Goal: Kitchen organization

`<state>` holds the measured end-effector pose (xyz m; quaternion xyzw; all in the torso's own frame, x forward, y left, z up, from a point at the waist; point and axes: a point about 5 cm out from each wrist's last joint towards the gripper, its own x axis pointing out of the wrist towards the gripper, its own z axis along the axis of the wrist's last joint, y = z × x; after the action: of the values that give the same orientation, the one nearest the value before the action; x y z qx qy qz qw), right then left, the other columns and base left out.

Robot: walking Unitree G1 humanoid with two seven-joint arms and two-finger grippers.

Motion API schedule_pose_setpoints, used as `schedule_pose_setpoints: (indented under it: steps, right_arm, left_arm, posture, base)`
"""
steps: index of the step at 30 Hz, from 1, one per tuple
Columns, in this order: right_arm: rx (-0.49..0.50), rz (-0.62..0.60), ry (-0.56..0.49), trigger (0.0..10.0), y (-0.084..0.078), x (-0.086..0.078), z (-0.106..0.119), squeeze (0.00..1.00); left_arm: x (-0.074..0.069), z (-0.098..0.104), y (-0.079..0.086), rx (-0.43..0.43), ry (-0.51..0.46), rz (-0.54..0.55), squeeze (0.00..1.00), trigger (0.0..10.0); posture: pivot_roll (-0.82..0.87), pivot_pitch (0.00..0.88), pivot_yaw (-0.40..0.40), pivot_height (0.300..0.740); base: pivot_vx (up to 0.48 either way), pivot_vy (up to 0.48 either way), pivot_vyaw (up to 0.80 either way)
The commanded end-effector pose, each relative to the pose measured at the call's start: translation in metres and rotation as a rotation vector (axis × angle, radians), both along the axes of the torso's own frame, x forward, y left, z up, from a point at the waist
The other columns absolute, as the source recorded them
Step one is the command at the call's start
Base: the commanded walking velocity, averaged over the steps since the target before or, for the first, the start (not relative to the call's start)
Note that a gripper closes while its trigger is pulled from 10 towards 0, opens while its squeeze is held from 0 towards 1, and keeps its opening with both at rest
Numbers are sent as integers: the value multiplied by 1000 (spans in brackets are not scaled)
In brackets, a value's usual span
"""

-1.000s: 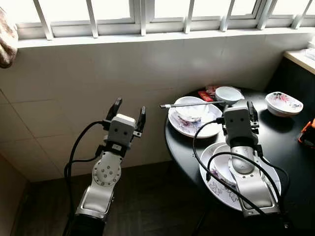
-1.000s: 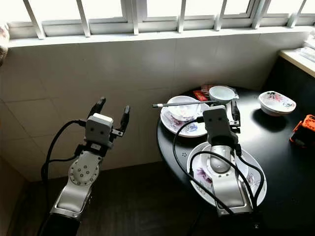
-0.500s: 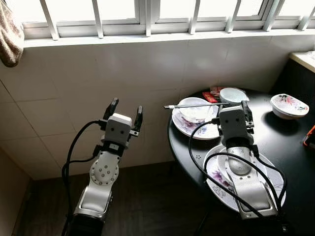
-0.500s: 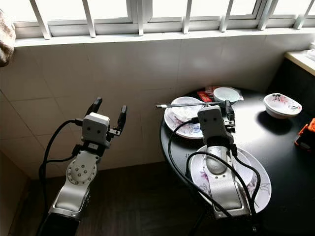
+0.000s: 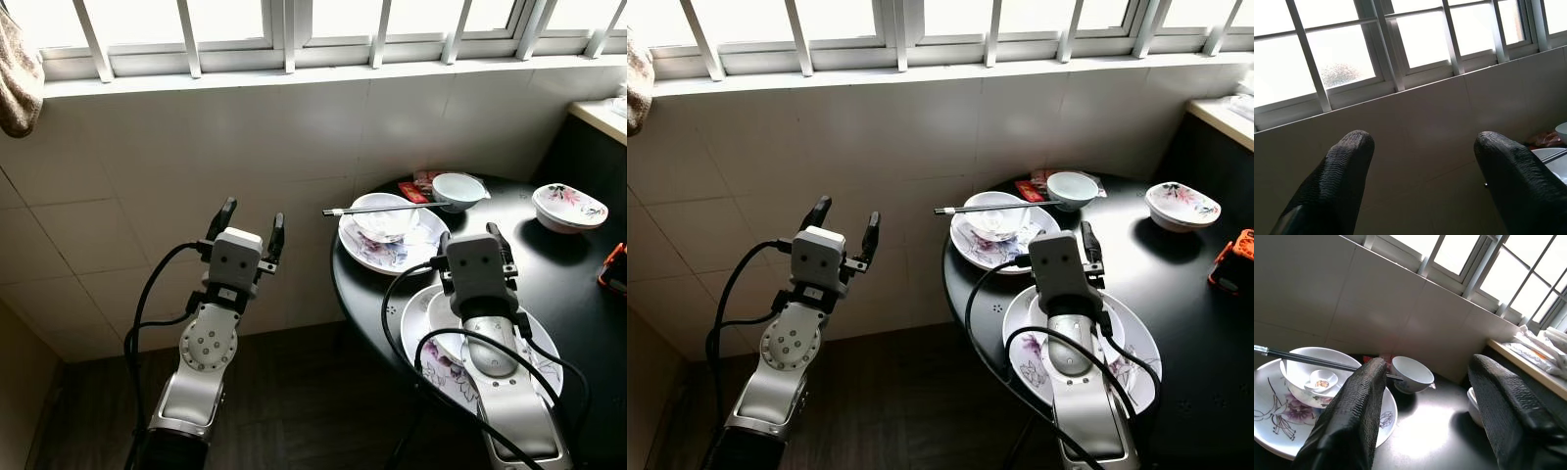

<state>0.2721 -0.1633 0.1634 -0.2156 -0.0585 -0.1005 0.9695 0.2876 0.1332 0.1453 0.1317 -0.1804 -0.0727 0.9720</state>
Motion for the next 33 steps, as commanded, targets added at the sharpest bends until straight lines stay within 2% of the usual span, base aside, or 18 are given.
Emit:
schedule_pose_setpoints:
  steps: [1, 11, 28, 33]
  right_arm:
    - [1, -14, 10, 10000, -2, 5, 0, 0]
    - [10, -22, -2, 10000, -2, 13, 2, 0]
    - [5, -33, -14, 10000, -5, 16, 3, 0]
    - [1, -34, -14, 10000, -6, 16, 2, 0]
  left_arm:
    - [2, 1, 2, -10, 10, 2, 0, 10000]
    - [2, 1, 3, -11, 15, 3, 0, 10000]
    - [1, 2, 1, -13, 19, -5, 0, 10000]
    - [1, 2, 1, -5, 11, 4, 0, 10000]
  posture:
    - [38, 0, -40, 740]
    - [48, 0, -43, 740]
    - [46, 0, -47, 740]
    - [46, 0, -48, 740]
  base:
    - [0, 0, 0]
    - [0, 0, 0]
    - [-324, 0, 0]
    - [0, 0, 0]
